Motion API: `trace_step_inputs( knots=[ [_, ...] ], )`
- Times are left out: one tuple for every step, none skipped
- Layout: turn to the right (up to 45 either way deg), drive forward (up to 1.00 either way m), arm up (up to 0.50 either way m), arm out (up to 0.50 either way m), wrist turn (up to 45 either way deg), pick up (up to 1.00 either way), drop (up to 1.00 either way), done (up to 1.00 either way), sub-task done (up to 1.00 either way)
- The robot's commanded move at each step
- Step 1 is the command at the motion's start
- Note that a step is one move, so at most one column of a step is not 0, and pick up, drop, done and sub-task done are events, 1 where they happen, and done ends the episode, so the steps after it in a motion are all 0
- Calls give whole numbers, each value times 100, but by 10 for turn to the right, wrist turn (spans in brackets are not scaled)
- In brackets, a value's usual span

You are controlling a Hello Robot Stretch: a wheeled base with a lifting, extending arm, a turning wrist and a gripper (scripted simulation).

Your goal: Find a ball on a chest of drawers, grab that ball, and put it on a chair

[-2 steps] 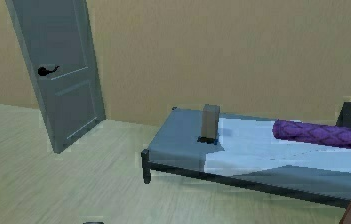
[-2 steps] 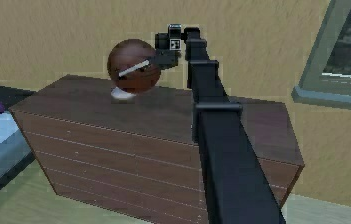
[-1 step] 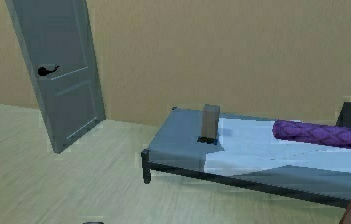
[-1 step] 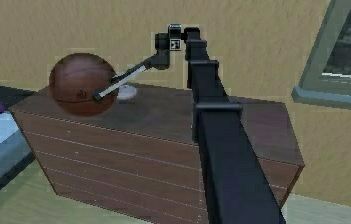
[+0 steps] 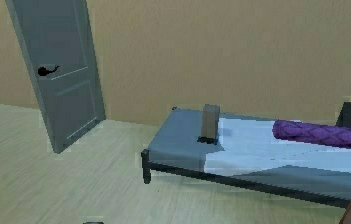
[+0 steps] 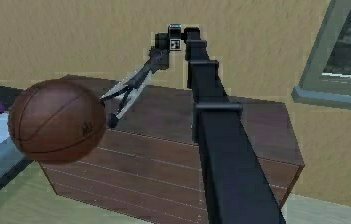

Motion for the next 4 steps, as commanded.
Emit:
trace_step_inputs(
  knots=[
    [0, 0, 0, -48, 0, 0, 0, 0, 0],
    [-450, 0, 0, 0, 0, 0, 0, 0, 0],
    [-450, 0, 0, 0, 0, 0, 0, 0, 0],
    [-210, 0, 0, 0, 0, 0, 0, 0, 0]
  ],
)
